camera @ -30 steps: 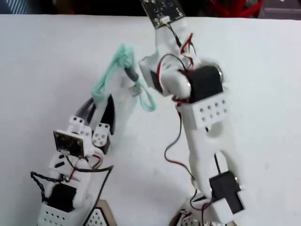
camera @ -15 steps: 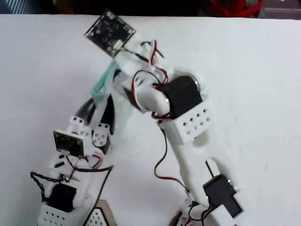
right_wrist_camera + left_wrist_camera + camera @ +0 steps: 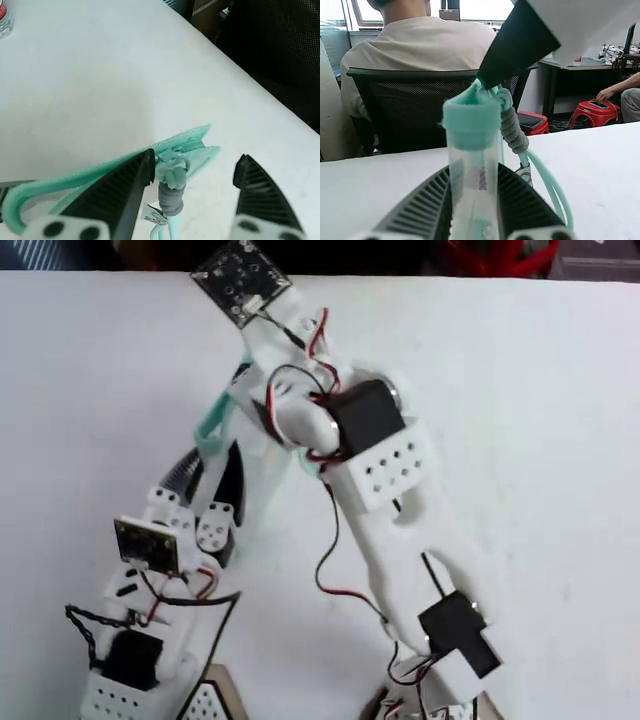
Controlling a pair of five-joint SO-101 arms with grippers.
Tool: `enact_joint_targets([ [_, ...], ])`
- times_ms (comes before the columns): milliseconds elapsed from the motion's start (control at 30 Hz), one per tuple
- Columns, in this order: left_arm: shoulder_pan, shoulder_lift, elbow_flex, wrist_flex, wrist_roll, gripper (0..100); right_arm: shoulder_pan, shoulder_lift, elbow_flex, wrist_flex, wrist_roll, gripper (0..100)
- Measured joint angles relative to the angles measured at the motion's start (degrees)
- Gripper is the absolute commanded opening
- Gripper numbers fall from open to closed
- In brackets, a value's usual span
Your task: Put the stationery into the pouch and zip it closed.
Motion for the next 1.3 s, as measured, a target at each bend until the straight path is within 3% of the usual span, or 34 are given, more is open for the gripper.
enact_joint_targets([
  [133,-0.62,0.0,0.0,0.0,0.0,20,0.26,0.44,0.0,-0.09,-0.09,25.9],
  [933,-1.23,0.79,0.44,2.11,2.46,16,-0.79,1.32,-7.74,3.34,-3.6,25.9],
  [1067,-1.23,0.79,0.44,2.11,2.46,16,-3.78,3.87,-8.18,4.31,-3.6,25.9],
  [1300,-1.32,0.79,0.44,2.11,2.73,16,-2.99,8.62,-9.76,5.45,-3.6,25.9],
])
